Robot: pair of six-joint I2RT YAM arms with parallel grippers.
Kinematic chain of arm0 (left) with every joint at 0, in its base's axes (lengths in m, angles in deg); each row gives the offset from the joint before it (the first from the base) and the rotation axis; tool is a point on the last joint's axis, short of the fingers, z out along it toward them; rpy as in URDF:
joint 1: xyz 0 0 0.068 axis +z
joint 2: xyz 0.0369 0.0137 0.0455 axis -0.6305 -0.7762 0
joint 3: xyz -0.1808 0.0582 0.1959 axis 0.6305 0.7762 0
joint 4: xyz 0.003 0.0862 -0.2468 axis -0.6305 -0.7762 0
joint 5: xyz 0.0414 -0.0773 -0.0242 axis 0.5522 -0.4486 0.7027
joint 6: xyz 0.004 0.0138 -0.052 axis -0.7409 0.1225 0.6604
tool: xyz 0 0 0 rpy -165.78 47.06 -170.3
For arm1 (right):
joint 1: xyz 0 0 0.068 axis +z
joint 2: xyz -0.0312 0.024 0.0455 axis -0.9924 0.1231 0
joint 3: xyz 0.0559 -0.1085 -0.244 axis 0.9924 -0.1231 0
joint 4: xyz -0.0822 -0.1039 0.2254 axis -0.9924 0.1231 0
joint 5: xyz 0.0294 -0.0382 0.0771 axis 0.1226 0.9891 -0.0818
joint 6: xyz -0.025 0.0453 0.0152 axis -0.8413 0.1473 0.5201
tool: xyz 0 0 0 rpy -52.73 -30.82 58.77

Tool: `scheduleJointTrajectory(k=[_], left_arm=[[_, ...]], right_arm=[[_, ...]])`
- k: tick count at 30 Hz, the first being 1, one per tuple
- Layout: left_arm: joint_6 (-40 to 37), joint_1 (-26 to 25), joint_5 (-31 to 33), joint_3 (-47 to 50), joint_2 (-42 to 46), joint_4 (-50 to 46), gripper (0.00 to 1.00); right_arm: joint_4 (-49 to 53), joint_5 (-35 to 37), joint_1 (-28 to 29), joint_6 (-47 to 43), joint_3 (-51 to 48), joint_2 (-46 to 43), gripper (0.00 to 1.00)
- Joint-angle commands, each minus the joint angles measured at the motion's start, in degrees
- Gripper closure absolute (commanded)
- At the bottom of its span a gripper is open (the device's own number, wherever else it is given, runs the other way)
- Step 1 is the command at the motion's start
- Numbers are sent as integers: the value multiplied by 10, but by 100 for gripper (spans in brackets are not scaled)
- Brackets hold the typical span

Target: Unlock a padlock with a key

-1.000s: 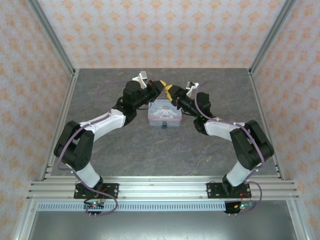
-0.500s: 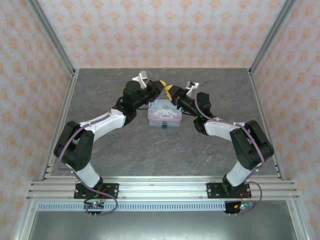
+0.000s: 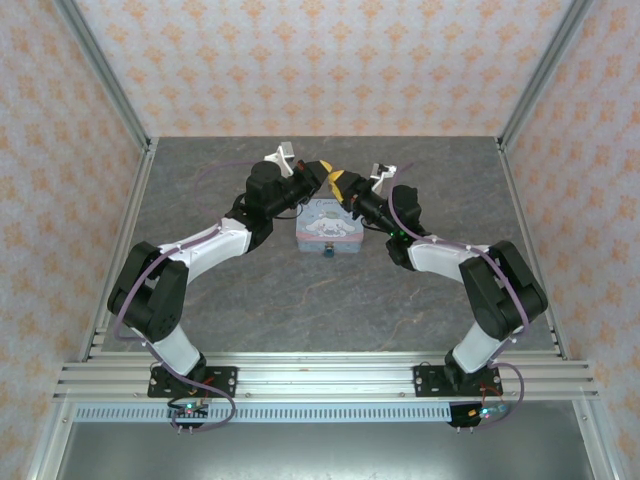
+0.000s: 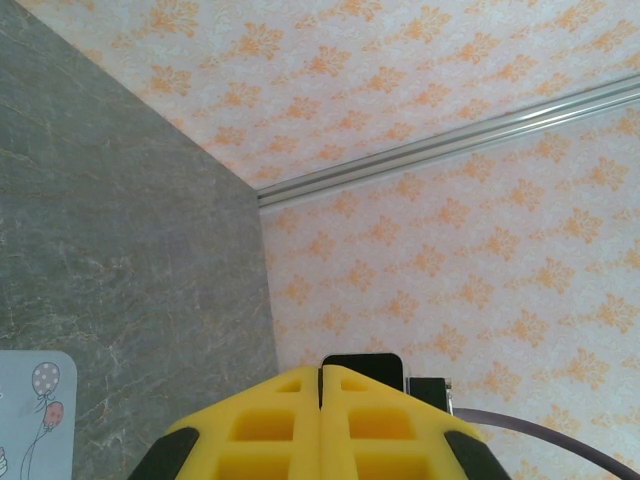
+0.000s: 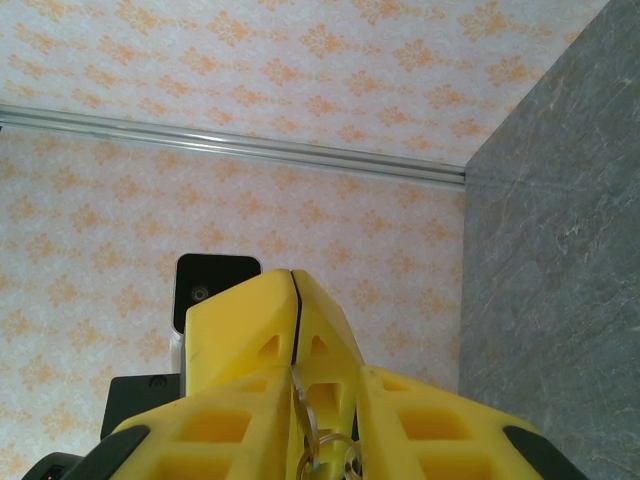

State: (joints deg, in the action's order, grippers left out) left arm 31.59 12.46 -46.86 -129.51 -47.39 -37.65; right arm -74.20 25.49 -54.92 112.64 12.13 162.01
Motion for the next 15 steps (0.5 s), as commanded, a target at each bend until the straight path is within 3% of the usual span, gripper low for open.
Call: scheduleJointTrajectory(k=[1, 7, 11, 15], left_arm=[[-4, -2, 9, 2, 18, 23, 100], [-3, -3, 10, 1, 18, 23, 100], [-4, -2, 12, 3, 20, 21, 100], [-7, -1, 17, 8, 29, 19, 100]], right_arm=[[-29, -8, 4, -2, -1, -4, 79], [-30, -5, 4, -3, -8, -6, 88], [-29, 0, 3, -5, -15, -8, 100], [-27, 7, 0, -6, -27, -9, 100]])
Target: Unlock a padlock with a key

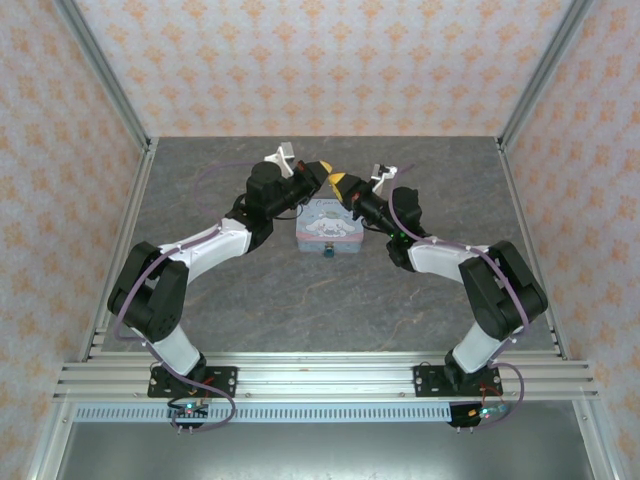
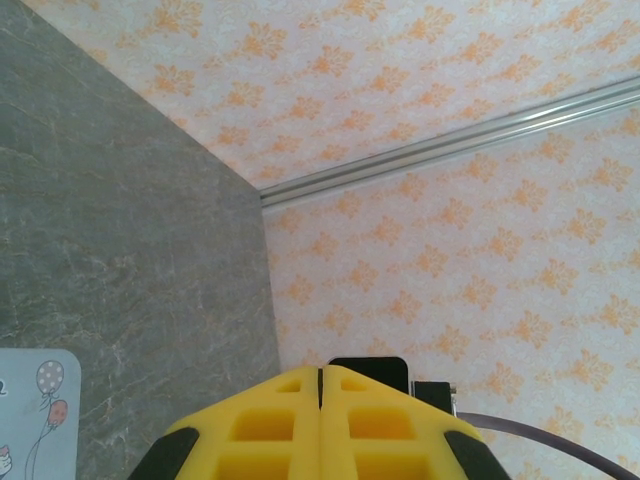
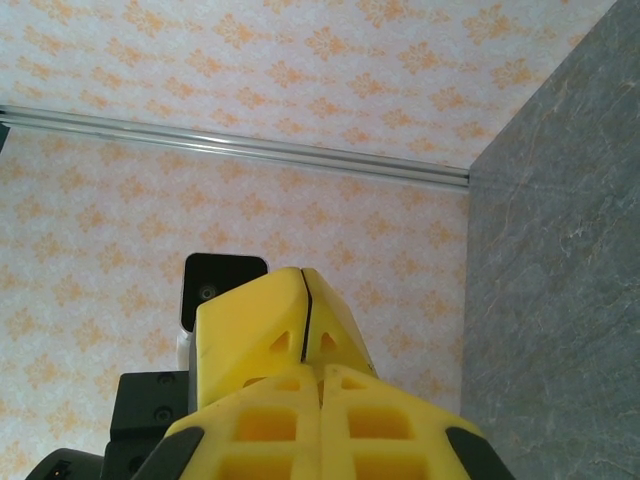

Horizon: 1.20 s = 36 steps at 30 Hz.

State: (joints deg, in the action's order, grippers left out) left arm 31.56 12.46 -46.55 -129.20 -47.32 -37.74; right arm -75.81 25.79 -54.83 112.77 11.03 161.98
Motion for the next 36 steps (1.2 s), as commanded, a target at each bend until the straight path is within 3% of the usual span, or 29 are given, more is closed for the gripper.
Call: scheduleJointTrajectory(k=[1, 23, 25, 27, 29, 31, 36], left_arm=[[-7, 0, 15, 8, 31, 19, 100], [-7, 5, 40, 24, 48, 6, 100], [-9, 5, 45, 21, 50, -7, 85], [-10, 7, 51, 21, 54, -16, 54], [-12, 11, 56, 19, 59, -29, 38], [-14, 16, 58, 19, 63, -40, 29], [-27, 23, 58, 18, 75, -79, 19]], right_arm=[[-11, 6, -1, -7, -19, -9, 100], [-14, 14, -13, 2, -29, -5, 100], [-14, 11, -14, 2, -28, -6, 100], [-14, 9, -13, 1, -30, -6, 100], [-16, 9, -13, 1, -34, -9, 100], [-15, 9, -14, 0, -37, -11, 100], [-15, 9, -15, -2, -47, -18, 100]])
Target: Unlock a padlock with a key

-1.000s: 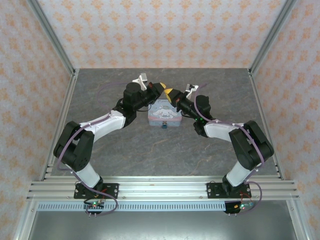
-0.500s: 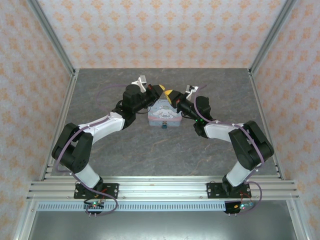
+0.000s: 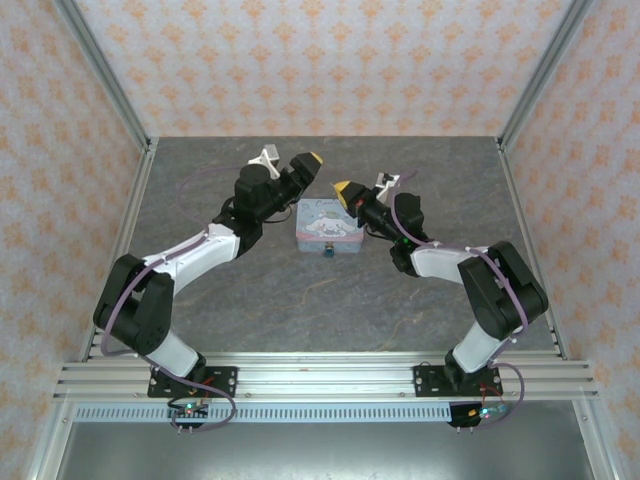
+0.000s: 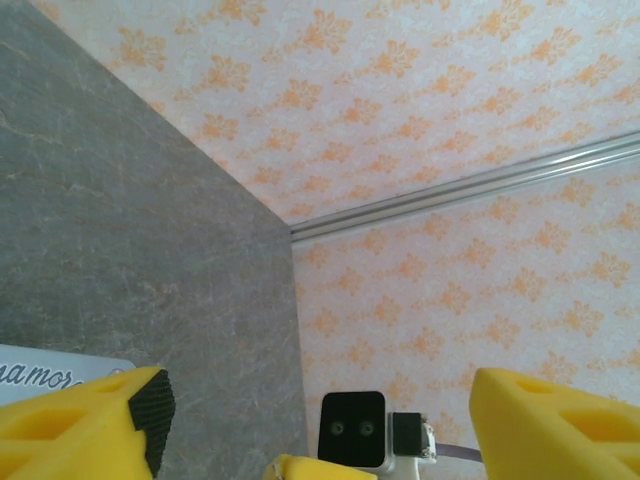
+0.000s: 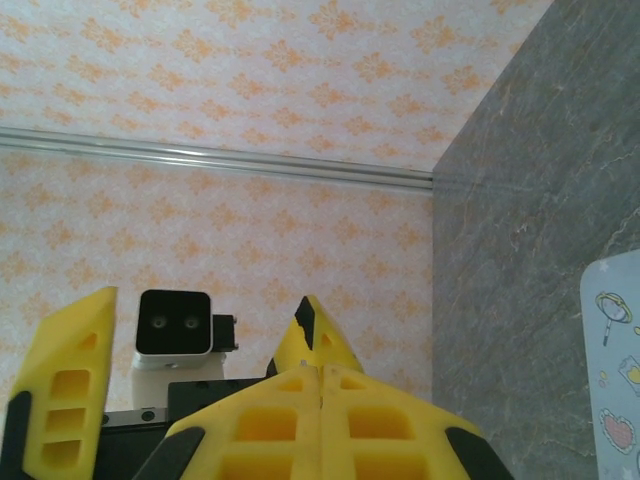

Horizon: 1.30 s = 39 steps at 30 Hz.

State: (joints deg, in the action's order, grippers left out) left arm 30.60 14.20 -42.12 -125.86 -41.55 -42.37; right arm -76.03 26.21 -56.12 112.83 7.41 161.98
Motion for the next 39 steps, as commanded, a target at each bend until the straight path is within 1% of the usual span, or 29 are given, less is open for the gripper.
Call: scheduleJointTrajectory(k=[1, 3, 7, 11, 14, 17, 20, 24, 30, 39], left_arm=[[-22, 5, 11, -17, 19, -44, 18], [-34, 6, 6, -17, 25, -65, 15], [-60, 6, -17, -23, 29, -122, 12], [-117, -1, -43, -11, 45, -196, 8], [-182, -20, -25, 18, 71, -263, 5], [-234, -47, -4, 62, 100, -296, 5], [-270, -78, 19, 110, 123, -306, 6], [-288, -108, 32, 158, 131, -280, 7], [-323, -146, 39, 153, 90, -264, 11], [-353, -154, 78, 152, 37, -221, 14]], right_arm=[[-13, 5, -2, -3, -13, -19, 100], [-13, 4, -3, -5, -18, -23, 100], [1, 8, -3, -11, -29, -32, 100], [51, 14, -6, -32, -43, -58, 100], [106, 20, -7, -54, -47, -84, 100], [155, 29, -9, -72, -45, -105, 100], [190, 37, -14, -83, -43, -118, 100], [204, 45, -17, -79, -48, -118, 100], [197, 53, -18, -74, -58, -95, 100], [167, 50, -18, -58, -61, -56, 100]])
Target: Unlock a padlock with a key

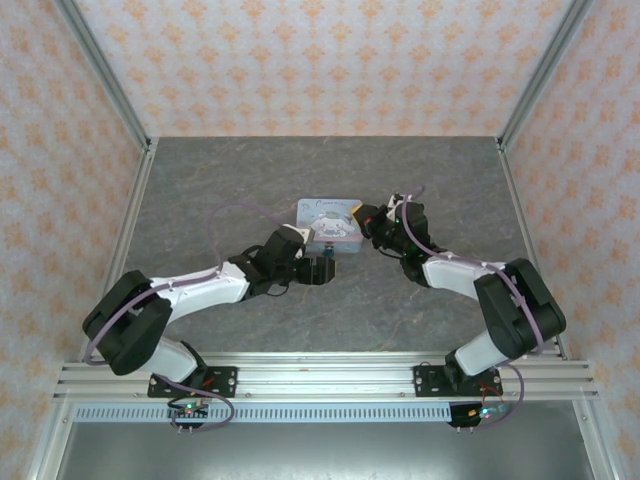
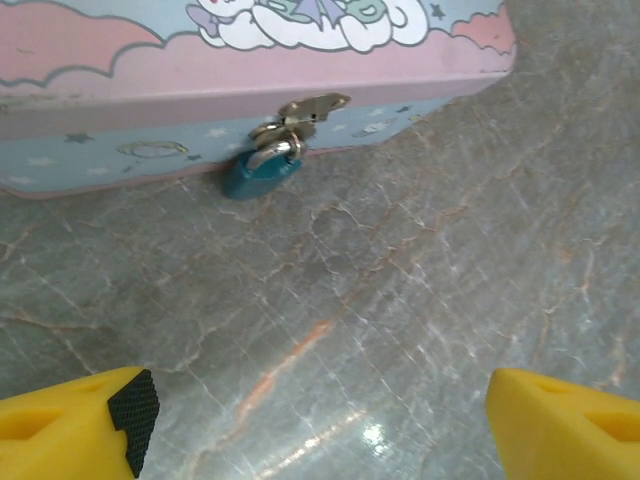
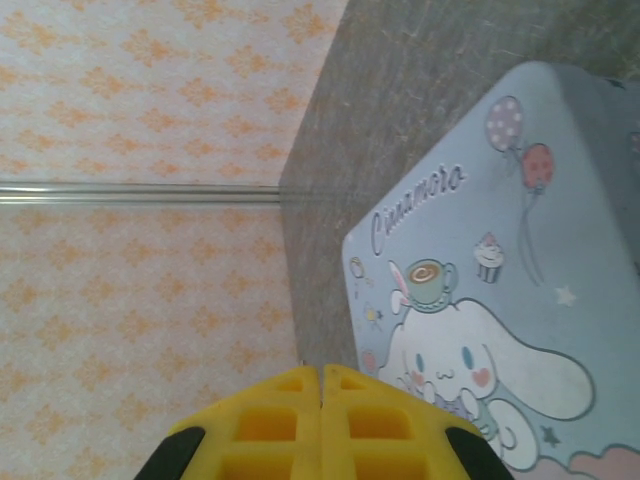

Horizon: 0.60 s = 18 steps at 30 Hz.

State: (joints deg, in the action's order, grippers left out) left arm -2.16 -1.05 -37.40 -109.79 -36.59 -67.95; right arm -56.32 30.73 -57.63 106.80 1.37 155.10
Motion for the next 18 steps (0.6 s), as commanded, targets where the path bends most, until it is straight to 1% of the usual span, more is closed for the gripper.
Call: scheduleJointTrajectory(k=[1, 12, 18], left_arm=[[-27, 0, 33, -12, -21, 39, 14], [-49, 3, 55, -61, -122, 78, 18], [-55, 25, 38, -92, -171, 92, 22]], right_arm=[[-32, 2, -3, 4, 2, 17, 100], [-62, -15, -9, 14, 28, 77, 100], [-89, -17, -18, 28, 36, 105, 100]])
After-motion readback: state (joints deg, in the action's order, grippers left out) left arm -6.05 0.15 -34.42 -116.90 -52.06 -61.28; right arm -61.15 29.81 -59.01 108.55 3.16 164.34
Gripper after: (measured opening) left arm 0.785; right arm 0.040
